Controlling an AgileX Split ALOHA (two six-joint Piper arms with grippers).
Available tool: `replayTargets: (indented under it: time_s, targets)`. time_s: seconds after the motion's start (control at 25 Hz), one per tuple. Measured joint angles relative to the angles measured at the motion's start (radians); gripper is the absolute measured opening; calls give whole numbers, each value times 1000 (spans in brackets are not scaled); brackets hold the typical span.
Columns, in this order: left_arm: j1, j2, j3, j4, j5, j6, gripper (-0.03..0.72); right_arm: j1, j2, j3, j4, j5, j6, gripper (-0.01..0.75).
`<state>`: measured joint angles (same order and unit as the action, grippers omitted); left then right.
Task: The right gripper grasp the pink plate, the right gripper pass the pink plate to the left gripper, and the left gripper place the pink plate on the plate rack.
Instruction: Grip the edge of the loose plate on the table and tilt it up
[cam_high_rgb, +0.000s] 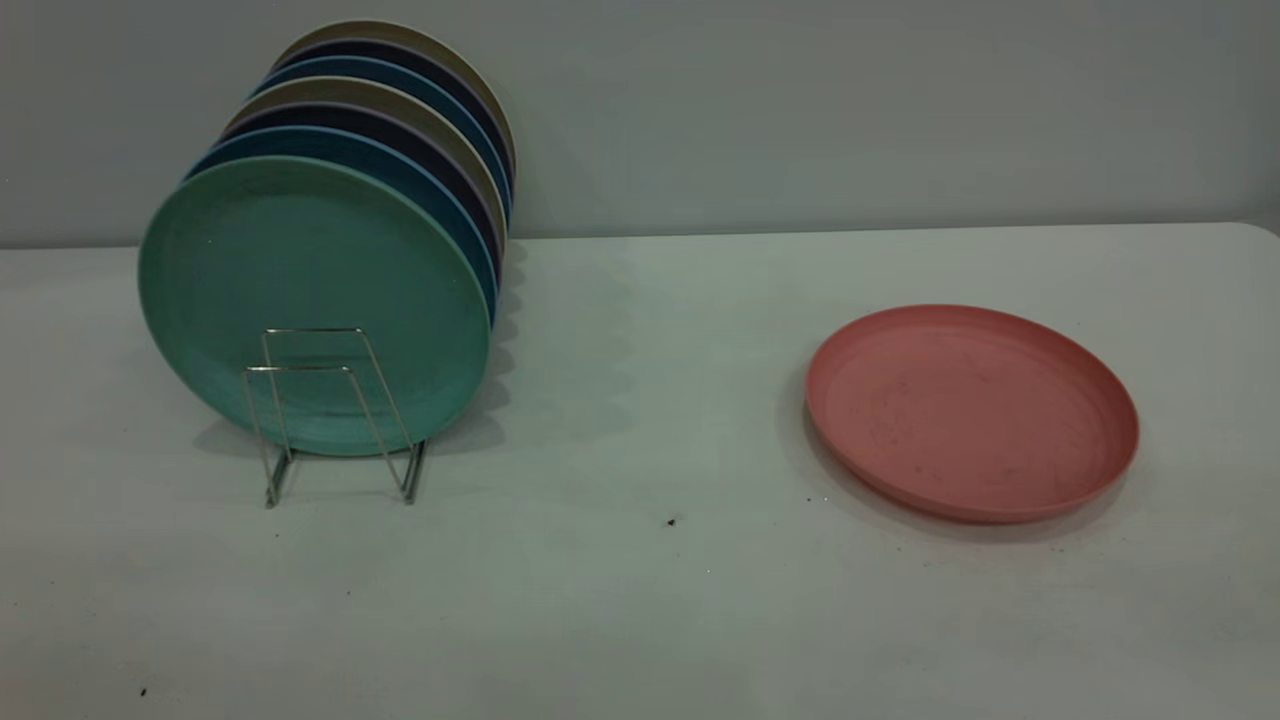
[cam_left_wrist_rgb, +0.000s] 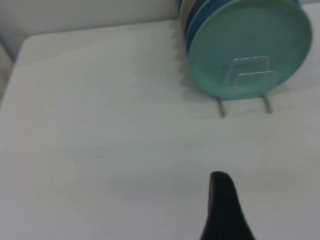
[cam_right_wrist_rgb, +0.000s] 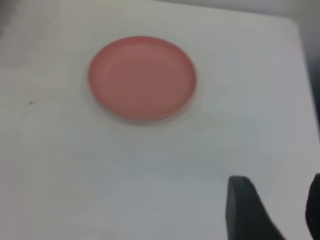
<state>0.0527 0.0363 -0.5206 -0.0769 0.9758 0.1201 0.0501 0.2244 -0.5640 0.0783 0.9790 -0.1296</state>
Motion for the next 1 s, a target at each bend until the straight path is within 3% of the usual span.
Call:
replayTargets:
  time_s: [0.16,0.48,0.64,0.76,1.0]
  targets:
    - [0,176,-2,-181,-44,46,501,0,229,-11,182,-97,-116,312]
    - [0,600,-37,-636,-123,441,501,0,732,-19,879,-190,-764,312]
    - [0,790,-43,-761,-153,551,501,-7,943,-35,1010,-246,-922,312]
    - [0,887,-47,-806,-163,606,501,-64,1087,-79,1049,-228,-962,312]
    - [0,925,-47,-875,-220,694,501,-264,1355,-196,1141,-138,-1014,312]
